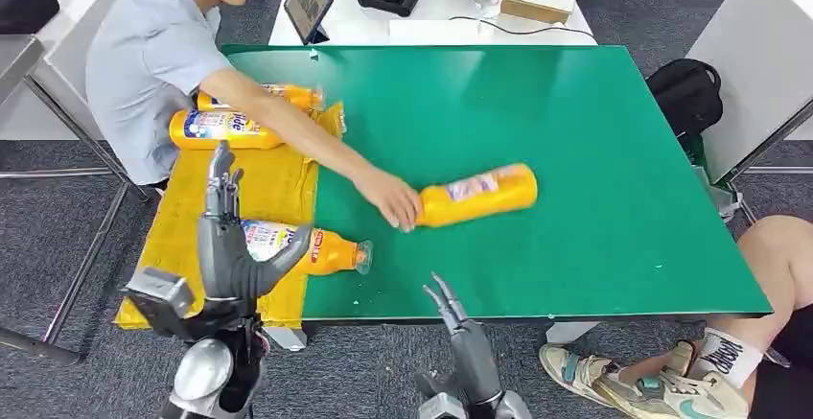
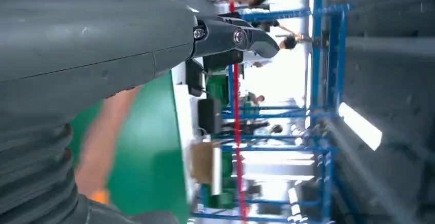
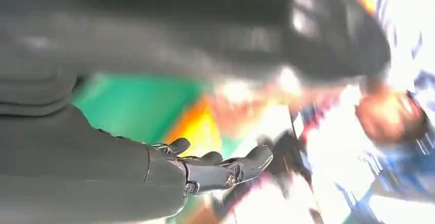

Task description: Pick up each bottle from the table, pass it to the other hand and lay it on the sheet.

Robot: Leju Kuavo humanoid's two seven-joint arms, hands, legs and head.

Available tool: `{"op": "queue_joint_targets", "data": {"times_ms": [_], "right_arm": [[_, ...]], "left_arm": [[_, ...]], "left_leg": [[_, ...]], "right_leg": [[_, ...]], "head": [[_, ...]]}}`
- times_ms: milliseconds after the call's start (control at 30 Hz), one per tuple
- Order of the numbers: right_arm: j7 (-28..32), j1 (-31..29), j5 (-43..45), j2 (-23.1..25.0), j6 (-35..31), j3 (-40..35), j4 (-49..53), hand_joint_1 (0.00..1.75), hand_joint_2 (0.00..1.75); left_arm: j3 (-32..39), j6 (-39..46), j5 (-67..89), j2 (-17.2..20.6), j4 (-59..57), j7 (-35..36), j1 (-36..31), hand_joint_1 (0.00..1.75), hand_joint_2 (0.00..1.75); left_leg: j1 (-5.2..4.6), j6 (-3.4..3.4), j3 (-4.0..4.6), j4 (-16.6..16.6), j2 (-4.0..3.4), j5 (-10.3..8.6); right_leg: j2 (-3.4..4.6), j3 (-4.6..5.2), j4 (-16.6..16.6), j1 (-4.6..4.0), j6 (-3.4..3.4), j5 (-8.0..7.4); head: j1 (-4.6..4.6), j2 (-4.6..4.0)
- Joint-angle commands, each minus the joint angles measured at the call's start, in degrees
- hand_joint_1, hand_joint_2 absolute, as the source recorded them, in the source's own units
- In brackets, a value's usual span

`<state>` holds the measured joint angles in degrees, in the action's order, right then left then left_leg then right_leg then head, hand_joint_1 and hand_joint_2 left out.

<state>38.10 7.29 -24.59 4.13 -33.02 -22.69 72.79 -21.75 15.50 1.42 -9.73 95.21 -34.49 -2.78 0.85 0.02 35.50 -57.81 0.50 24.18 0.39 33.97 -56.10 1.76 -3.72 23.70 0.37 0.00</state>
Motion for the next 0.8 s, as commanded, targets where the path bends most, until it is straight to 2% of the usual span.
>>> {"op": "queue_joint_targets", "data": {"times_ms": [33, 100, 167, 233, 267, 300, 367, 467, 567, 633, 800], "right_arm": [[-1.24, 0.67, -10.90, -1.67, -4.20, 16.28, 12.93, 0.00, 1.75], [-4.55, 0.02, -17.07, -2.53, -2.87, 19.50, 10.21, 0.00, 1.75], [-3.99, -0.51, -22.94, -3.15, -6.98, 20.97, 7.66, 0.00, 1.75], [-3.83, -0.48, -23.40, -2.84, -6.98, 21.13, 7.34, 0.00, 1.75], [-3.09, -0.26, -28.04, -1.85, -6.98, 23.26, 8.55, 0.00, 1.75], [-3.16, -0.35, -28.72, -1.60, -6.98, 22.71, 6.87, 0.00, 1.75], [-6.98, -0.33, -28.27, -3.58, -6.66, 19.50, 5.66, 0.00, 1.75], [-13.06, -2.25, -28.53, -5.89, 0.52, 17.16, 2.93, 0.00, 1.75], [-16.09, -6.31, -26.75, -7.39, 6.78, 16.84, -1.45, 0.00, 1.75], [-16.63, -8.81, -27.94, -8.09, 7.70, 16.58, -4.04, 0.00, 1.75], [-16.62, -8.83, -28.06, -7.98, 7.62, 16.46, -4.35, 0.00, 1.75]], "left_arm": [[-0.67, 10.20, 5.63, 0.40, 1.96, -5.20, 4.74, 0.00, 1.75], [-0.37, 10.03, 7.24, 0.99, 2.03, -3.60, 5.39, 0.00, 1.75], [-0.07, 9.98, 8.17, 0.97, 2.11, -3.90, 5.47, 0.00, 1.75], [-0.13, 9.95, 8.18, 0.80, 2.07, -3.84, 5.18, 0.00, 1.75], [-0.26, 9.67, 7.98, 0.77, 1.93, -3.57, 4.94, 0.00, 1.75], [-0.17, 9.70, 7.72, 0.43, 1.68, -3.26, 4.65, 0.00, 1.75], [-0.20, 11.22, 8.56, -0.36, 1.18, -2.97, 4.77, 0.00, 1.75], [-0.74, 10.74, 9.08, -0.63, 0.05, -1.90, 4.91, 0.00, 1.75], [-1.11, 9.47, 9.18, -0.67, -1.36, -1.06, 4.66, 0.00, 1.75], [-1.15, 9.13, 9.39, -0.70, -2.04, -0.75, 4.36, 0.00, 1.75], [-1.10, 9.09, 9.41, -0.66, -2.04, -0.74, 4.27, 0.00, 1.75]], "left_leg": [[-0.06, 0.07, -0.07, 0.01, -0.01, 0.04], [-0.03, 0.07, -0.12, 0.01, 0.03, 0.05], [0.01, 0.08, -0.25, 0.02, 0.01, 0.10], [-0.02, 0.06, -0.13, 0.03, 0.07, 0.03], [0.01, 0.07, -0.23, 0.02, 0.03, 0.09], [-0.03, 0.05, -0.11, 0.01, 0.03, 0.04], [0.02, 0.06, -0.24, 0.02, 0.02, 0.10], [0.00, 0.05, -0.11, 0.03, 0.02, 0.03], [0.03, 0.10, -0.31, 0.07, -0.13, 0.10], [0.01, 0.08, -0.19, 0.06, -0.14, 0.05], [0.00, 0.08, -0.29, 0.05, -0.08, 0.08]], "right_leg": [[-0.05, -0.07, 0.01, 0.03, 0.09, 0.05], [-0.10, -0.15, 0.04, -0.01, 0.12, 0.06], [-0.09, -0.30, 0.09, -0.06, 0.18, 0.08], [-0.10, -0.18, 0.08, -0.02, 0.11, 0.04], [-0.09, -0.29, 0.09, -0.06, 0.19, 0.07], [-0.07, -0.14, 0.04, -0.01, 0.13, 0.04], [-0.09, -0.29, 0.09, -0.08, 0.20, 0.07], [-0.05, -0.13, 0.07, -0.03, 0.09, 0.02], [0.05, -0.34, 0.18, -0.08, 0.17, 0.00], [0.09, -0.22, 0.14, -0.04, 0.10, -0.03], [0.01, -0.33, 0.14, -0.05, 0.18, 0.01]], "head": [[0.00, 0.00], [-0.02, 0.00], [-0.02, 0.00], [-0.02, 0.00], [0.00, 0.00], [0.00, 0.00], [0.00, 0.00], [0.02, 0.00], [0.00, 0.00], [0.02, 0.00], [0.02, 0.00]]}}
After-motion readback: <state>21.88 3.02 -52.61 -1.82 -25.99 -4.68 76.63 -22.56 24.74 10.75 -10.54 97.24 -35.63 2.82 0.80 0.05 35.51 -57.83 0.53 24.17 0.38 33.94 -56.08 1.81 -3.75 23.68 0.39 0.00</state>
